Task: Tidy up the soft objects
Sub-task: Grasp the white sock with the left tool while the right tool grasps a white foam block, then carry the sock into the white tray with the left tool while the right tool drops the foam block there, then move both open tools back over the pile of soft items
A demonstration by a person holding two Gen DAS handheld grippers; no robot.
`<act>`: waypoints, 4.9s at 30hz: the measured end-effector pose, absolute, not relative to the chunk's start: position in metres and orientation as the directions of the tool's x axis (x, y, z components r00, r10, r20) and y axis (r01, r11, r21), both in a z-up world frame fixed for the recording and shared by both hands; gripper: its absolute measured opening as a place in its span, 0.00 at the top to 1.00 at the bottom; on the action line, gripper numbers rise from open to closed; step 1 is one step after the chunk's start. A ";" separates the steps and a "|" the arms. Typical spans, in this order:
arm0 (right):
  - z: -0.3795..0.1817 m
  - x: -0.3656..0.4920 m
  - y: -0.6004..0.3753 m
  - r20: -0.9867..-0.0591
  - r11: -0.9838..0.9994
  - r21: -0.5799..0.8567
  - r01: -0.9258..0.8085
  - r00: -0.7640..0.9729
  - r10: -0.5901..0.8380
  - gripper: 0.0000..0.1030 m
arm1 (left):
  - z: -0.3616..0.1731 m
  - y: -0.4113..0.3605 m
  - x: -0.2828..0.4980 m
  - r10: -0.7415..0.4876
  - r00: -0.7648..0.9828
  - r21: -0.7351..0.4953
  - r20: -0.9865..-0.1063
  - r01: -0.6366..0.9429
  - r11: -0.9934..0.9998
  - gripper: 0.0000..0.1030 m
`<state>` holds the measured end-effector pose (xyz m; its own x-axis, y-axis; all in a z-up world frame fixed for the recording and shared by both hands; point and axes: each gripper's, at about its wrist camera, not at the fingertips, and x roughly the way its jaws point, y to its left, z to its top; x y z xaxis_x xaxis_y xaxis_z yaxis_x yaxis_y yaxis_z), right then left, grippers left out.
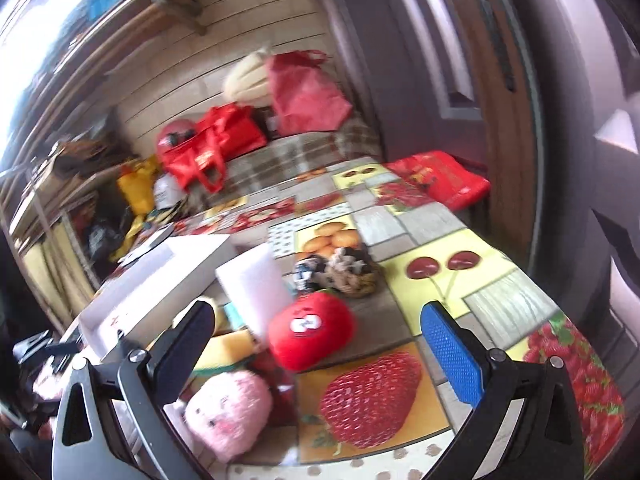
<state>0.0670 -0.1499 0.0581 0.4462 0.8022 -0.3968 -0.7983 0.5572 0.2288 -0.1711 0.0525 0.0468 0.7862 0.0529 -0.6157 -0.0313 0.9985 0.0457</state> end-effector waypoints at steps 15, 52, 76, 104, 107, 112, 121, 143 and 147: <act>0.029 -0.041 -0.050 -0.675 -0.011 -0.209 -0.978 0.136 0.725 0.07 | 0.024 0.031 -0.155 -0.028 0.655 0.110 -0.756 0.168 0.980 0.23; 0.076 -0.015 -0.056 -0.381 0.184 0.053 -0.982 0.150 0.912 0.74 | 0.058 0.124 -0.209 0.373 0.847 0.032 -0.379 -0.391 0.920 0.63; 0.076 -0.040 0.013 -0.270 0.227 0.099 -0.969 0.194 0.943 0.74 | 0.046 0.220 -0.193 0.681 0.627 -0.033 -0.377 -0.744 0.667 0.62; 0.076 -0.046 0.099 -0.398 0.222 0.104 -0.969 0.164 0.903 0.74 | 0.043 0.267 -0.159 0.653 0.604 -0.097 -0.456 -0.764 0.638 0.62; 0.074 -0.046 0.108 -0.414 0.233 0.093 -0.968 0.175 0.893 0.74 | 0.043 0.267 -0.159 0.655 0.604 -0.096 -0.454 -0.764 0.638 0.62; 0.068 -0.045 0.117 -0.444 0.233 0.099 -0.967 0.167 0.880 0.71 | 0.044 0.268 -0.160 0.669 0.593 -0.092 -0.448 -0.775 0.626 0.58; 0.077 -0.048 0.099 -0.370 0.260 0.097 -0.961 0.208 0.905 0.01 | 0.046 0.265 -0.172 0.696 0.593 -0.115 -0.405 -0.788 0.604 0.00; 0.081 0.040 -0.063 -0.299 0.567 0.261 -0.781 0.493 0.817 0.00 | 0.055 0.191 -0.167 0.495 0.808 -0.063 -0.318 -0.539 0.840 0.00; 0.068 0.062 -0.100 -0.355 0.622 0.252 -0.741 0.528 0.772 0.00 | 0.054 0.149 -0.155 0.334 0.874 -0.025 -0.352 -0.366 0.930 0.00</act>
